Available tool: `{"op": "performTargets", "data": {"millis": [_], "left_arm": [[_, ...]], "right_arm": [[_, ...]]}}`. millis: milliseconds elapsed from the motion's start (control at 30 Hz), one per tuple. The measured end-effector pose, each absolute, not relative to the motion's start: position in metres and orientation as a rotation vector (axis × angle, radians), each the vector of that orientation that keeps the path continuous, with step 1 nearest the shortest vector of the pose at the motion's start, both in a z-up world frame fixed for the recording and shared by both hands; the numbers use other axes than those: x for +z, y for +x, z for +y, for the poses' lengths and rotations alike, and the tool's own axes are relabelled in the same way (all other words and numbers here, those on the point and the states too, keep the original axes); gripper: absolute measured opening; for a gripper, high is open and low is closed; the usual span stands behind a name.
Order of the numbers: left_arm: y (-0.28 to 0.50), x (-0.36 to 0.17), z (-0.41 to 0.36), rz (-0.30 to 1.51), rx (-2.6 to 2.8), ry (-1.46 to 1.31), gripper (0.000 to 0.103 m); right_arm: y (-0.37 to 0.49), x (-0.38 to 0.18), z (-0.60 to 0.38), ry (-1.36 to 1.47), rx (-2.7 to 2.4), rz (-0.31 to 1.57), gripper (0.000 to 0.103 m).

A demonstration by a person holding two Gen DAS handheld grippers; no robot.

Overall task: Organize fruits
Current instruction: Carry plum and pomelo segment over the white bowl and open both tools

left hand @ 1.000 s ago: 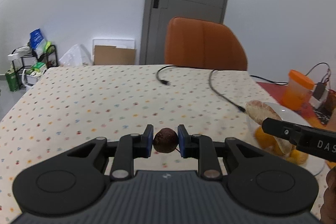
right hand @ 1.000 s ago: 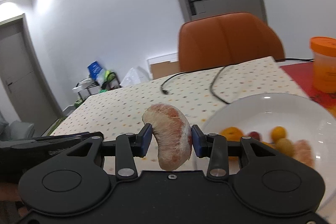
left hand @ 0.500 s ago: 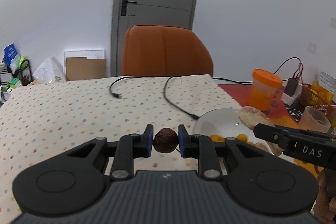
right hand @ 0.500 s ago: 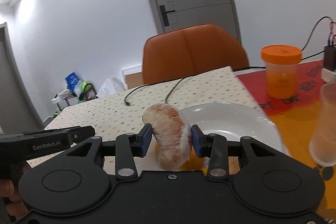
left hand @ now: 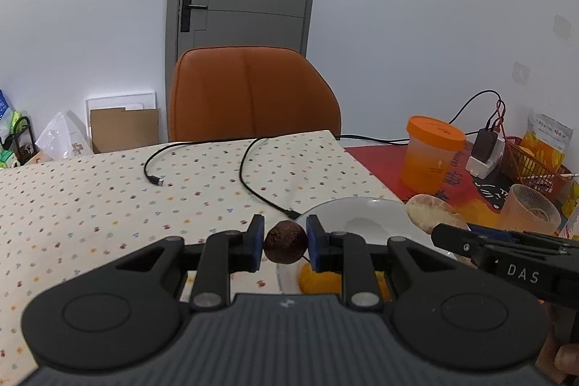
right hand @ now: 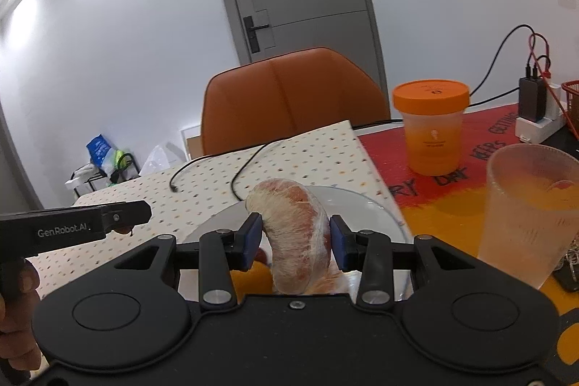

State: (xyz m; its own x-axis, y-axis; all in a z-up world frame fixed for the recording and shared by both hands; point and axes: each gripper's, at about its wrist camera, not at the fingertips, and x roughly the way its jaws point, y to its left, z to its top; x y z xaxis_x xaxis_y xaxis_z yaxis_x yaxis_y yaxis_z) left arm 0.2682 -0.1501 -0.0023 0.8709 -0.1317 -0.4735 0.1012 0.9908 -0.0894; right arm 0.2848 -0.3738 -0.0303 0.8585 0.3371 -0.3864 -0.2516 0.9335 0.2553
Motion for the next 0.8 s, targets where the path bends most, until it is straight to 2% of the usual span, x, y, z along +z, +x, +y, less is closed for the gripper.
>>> {"op": "performTargets", "data": {"millis": [633, 700, 800], "left_arm": [[0.309, -0.015, -0.187, 0.544, -0.173, 0.008, 0.023], [0.312, -0.016, -0.191, 0.544, -0.176, 0.011, 0.023], [0.316, -0.015, -0.196, 0.540, -0.186, 0.018, 0.023]], "right_arm": [[0.318, -0.048, -0.390, 0.198, 0.280, 0.429, 0.039], [0.321, -0.052, -0.390, 0.209, 0.280, 0.437, 0.041], [0.319, -0.052, -0.392, 0.208, 0.272, 0.432, 0.052]]}}
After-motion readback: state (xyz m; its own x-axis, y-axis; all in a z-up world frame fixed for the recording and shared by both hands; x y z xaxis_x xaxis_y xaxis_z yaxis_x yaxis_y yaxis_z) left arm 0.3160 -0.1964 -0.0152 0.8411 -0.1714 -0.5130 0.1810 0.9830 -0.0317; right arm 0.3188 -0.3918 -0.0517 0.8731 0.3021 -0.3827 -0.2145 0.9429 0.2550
